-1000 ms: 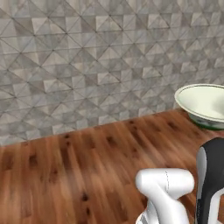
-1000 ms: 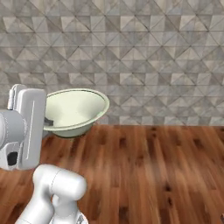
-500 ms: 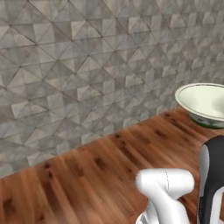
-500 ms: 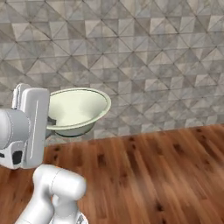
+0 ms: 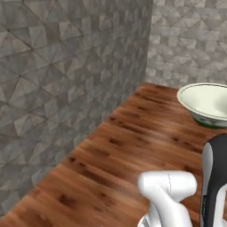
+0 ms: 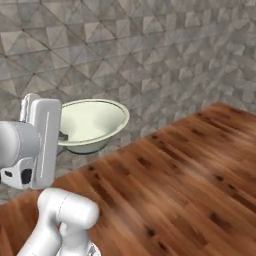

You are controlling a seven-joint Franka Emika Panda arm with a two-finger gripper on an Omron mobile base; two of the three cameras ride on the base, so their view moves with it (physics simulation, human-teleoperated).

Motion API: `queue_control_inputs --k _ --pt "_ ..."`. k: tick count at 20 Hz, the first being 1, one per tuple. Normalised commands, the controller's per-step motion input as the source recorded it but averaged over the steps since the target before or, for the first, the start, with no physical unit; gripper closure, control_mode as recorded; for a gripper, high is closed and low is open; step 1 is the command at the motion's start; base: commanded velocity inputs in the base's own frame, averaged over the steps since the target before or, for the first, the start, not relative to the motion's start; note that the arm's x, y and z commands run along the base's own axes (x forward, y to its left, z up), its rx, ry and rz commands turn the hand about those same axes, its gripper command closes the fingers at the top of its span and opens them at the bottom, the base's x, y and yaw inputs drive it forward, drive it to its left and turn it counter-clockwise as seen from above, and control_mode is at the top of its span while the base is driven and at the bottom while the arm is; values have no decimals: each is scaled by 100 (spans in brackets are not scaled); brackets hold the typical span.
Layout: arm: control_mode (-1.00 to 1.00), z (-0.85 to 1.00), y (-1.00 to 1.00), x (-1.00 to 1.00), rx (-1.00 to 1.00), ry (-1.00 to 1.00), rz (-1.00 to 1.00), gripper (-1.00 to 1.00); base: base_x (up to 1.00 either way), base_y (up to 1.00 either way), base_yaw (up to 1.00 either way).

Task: Pick up the bowls from the cabinet and place each bowl in front of a stool on the dining counter.

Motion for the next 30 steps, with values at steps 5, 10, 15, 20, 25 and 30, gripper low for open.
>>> queue_control_inputs --k 5,10,15,20,25,30 --pt "100 0 0 0 0 0 0 100 69 12 -77" --pt "100 0 0 0 0 0 0 100 89 33 -74" --pt "100 0 0 0 0 0 0 100 100 75 -58" --pt "100 0 0 0 0 0 0 100 100 73 -40" --pt "100 0 0 0 0 0 0 100 100 59 -34" --pt "100 0 0 0 0 0 0 100 100 53 -28"
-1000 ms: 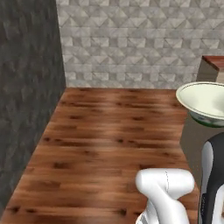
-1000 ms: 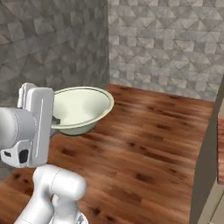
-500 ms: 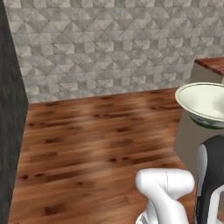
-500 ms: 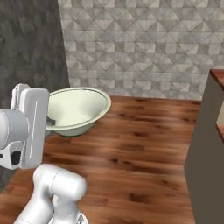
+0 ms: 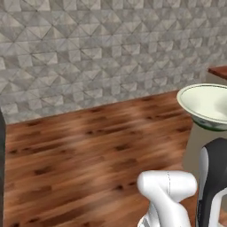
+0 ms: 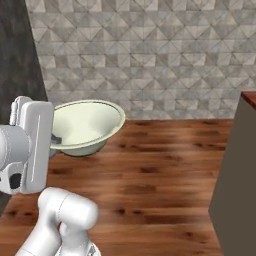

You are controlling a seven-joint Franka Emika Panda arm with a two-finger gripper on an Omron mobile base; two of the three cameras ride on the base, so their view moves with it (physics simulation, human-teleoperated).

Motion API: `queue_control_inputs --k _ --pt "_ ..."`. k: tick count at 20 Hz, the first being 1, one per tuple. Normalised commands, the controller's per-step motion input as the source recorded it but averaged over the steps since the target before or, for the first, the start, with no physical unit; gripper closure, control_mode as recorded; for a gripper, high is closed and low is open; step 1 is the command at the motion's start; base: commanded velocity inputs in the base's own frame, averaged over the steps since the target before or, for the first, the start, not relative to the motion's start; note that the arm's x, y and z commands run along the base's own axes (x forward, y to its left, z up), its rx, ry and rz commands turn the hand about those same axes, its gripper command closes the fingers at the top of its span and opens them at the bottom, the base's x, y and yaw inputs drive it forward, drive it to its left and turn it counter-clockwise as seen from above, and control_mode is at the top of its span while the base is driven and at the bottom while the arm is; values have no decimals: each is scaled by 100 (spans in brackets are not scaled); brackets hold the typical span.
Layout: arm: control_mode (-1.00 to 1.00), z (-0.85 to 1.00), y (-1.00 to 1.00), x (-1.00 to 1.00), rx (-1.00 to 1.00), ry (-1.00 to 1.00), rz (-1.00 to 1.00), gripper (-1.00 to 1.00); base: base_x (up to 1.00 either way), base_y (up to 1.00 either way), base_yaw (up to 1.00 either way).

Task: Pick up the bowls from the cabinet and place each bowl in front of a stool on the dining counter.

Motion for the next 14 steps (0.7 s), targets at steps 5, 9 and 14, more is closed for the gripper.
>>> queue_control_inputs --k 5,9,14 --pt "100 0 0 0 0 0 0 100 100 50 -27" --pt "100 0 0 0 0 0 0 100 100 41 -24" --pt "100 0 0 0 0 0 0 100 100 13 -21"
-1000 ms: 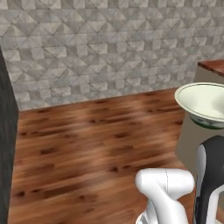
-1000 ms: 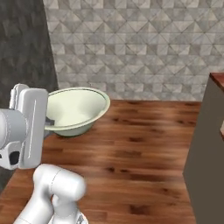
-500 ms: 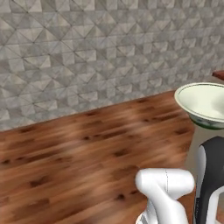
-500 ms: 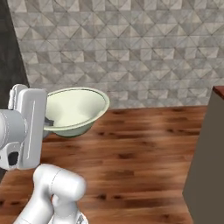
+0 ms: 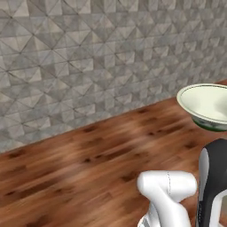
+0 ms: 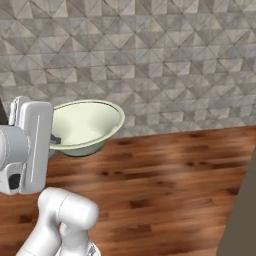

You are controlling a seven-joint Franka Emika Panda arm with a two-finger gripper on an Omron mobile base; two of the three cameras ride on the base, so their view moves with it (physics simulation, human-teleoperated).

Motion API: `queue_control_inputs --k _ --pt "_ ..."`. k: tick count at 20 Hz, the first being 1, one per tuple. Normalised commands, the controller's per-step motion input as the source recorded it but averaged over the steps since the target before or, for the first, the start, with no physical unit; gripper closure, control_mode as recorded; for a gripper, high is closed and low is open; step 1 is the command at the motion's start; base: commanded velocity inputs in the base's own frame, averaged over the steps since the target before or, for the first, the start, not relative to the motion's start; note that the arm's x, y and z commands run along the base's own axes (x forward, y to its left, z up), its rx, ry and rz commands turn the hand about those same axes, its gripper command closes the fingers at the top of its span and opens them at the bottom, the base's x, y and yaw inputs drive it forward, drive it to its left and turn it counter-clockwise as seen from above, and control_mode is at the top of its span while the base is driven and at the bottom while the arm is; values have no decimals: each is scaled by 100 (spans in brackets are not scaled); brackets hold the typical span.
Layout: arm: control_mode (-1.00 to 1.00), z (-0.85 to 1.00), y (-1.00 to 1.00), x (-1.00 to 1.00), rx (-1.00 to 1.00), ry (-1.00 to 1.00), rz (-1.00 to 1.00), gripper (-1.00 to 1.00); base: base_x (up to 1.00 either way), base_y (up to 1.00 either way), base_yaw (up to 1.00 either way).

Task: Pick up the bowls from the cabinet and place each bowl in front of a stool on the dining counter.

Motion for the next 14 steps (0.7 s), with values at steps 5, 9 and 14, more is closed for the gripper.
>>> queue_control_inputs --k 5,9,14 --pt "100 0 0 0 0 0 0 100 100 9 -23" --pt "100 0 0 0 0 0 0 100 100 6 -22" --pt "100 0 0 0 0 0 0 100 100 0 -22"
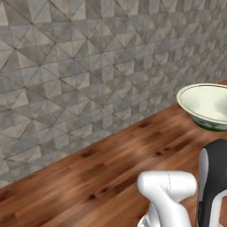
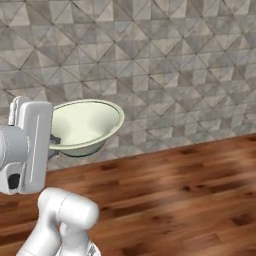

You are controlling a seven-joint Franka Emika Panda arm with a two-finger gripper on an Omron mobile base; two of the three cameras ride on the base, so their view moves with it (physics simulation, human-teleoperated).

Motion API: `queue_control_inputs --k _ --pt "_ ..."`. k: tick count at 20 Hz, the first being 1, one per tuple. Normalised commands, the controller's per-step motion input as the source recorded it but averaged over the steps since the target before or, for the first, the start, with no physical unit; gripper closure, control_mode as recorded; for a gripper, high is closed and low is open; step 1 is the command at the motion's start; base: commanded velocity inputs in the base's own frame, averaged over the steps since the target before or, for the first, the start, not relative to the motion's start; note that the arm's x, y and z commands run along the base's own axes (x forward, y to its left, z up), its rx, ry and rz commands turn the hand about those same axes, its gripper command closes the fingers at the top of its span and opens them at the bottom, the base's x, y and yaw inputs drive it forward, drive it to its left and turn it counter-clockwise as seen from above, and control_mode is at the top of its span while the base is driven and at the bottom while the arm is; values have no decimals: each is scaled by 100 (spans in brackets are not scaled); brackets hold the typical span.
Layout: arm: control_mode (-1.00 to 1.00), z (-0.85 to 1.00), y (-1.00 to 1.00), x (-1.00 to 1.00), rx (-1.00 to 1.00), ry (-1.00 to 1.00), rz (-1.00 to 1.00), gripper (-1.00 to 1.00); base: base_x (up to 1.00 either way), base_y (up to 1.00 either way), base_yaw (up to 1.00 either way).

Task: Pick up the bowls from the cabinet and place each bowl in front of a stool on the dining counter.

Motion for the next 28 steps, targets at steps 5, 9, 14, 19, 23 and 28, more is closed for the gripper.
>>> queue_control_inputs --k 5,9,14,19,23,28 --pt "100 0 0 0 0 0 0 100 100 0 -33" --pt "100 0 0 0 0 0 0 100 89 0 -53" --pt "100 0 0 0 0 0 0 100 74 2 -64" --pt "100 0 0 0 0 0 0 100 83 22 -66" --pt "100 0 0 0 0 0 0 100 100 67 -58" --pt "100 0 0 0 0 0 0 100 100 78 -52"
